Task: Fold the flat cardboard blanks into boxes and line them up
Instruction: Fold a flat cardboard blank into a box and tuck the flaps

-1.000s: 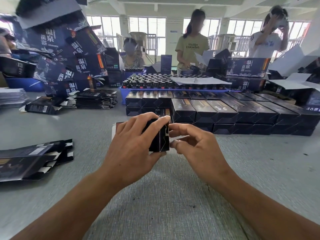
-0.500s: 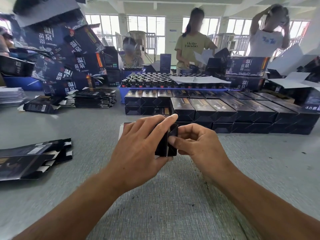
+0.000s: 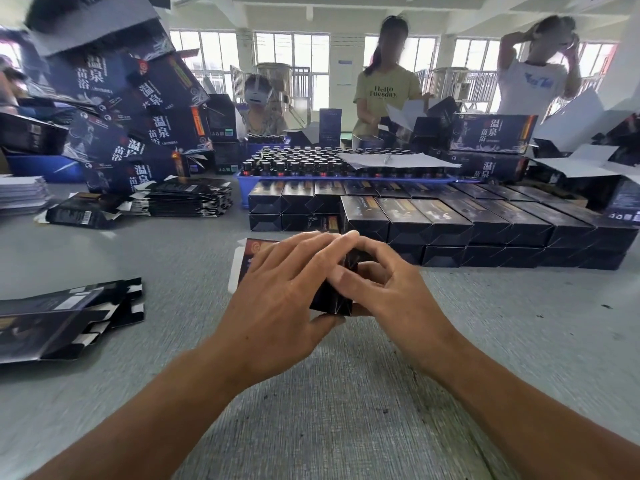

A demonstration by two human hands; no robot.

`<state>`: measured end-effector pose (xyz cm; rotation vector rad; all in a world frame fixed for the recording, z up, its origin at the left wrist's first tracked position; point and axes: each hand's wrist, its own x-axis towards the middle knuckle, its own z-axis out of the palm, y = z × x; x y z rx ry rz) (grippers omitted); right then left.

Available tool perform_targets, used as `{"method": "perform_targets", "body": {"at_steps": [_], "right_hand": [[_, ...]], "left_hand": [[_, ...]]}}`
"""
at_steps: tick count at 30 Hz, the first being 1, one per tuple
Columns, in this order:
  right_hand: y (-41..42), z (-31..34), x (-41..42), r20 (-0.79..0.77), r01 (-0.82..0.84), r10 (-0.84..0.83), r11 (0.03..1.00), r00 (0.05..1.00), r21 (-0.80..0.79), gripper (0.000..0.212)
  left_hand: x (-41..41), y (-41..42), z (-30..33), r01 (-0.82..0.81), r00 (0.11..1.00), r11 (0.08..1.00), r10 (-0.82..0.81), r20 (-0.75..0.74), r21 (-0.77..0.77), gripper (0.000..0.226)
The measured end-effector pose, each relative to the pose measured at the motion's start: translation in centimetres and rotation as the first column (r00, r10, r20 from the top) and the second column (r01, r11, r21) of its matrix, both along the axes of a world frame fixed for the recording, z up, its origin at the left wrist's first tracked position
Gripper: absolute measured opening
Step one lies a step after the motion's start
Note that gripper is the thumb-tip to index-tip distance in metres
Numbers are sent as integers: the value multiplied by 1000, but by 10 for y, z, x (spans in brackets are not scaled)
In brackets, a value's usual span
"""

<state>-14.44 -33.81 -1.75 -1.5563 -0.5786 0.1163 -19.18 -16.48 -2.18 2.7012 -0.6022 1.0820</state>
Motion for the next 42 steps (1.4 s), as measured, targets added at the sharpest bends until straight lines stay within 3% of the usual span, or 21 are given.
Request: {"method": "perform_targets", "body": {"at_steps": [5, 7, 9, 11, 14, 17, 21, 26, 29, 32, 42], "right_hand": [[0, 1, 7, -146, 87, -68, 987, 987, 134, 62], [-4, 2, 13, -221, 116, -73, 975, 973, 188, 61], [-8, 1, 17, -247, 110, -63, 977, 967, 180, 52], [-8, -2, 19, -260, 88, -54, 989, 964, 122, 48], [-5, -7, 15, -251, 10, -17, 1000, 968, -28, 48], [-3, -7, 12, -238, -30, 6, 995, 971, -100, 54], [-4, -7, 10, -177, -67, 41, 987, 983, -144, 55], [-3, -6, 6, -50, -36, 27, 981, 998, -188, 52], [-3, 0, 3, 126, 107, -92, 987, 988, -120, 51], [-4, 5, 0, 226, 110, -114, 993, 967, 32, 46], [-3, 7, -5, 278, 83, -106, 992, 955, 96, 35]], "left_hand": [[-1, -5, 0, -1, 1000, 1000, 1, 4, -13, 94], [-1, -4, 1, -48, 998, 992, 53, 33, -114, 90], [-1, -4, 3, -98, 992, 942, 117, 40, -322, 77], [0, -2, 6, -111, 993, 833, 119, -21, -542, 62], [3, 4, 8, -87, 987, 621, -53, -152, -779, 73], [4, 10, 14, -60, 983, 435, -131, -130, -898, 81], [5, 10, 18, -13, 978, 271, -196, -68, -963, 66], [2, 7, 17, 62, 968, 280, -249, -11, -958, 50], [0, 4, 18, 90, 955, 350, -296, -19, -932, 43], [-3, -1, 16, 120, 924, 401, -379, -45, -908, 43], [-4, -1, 18, 159, 899, 417, -437, -44, -895, 23]]}}
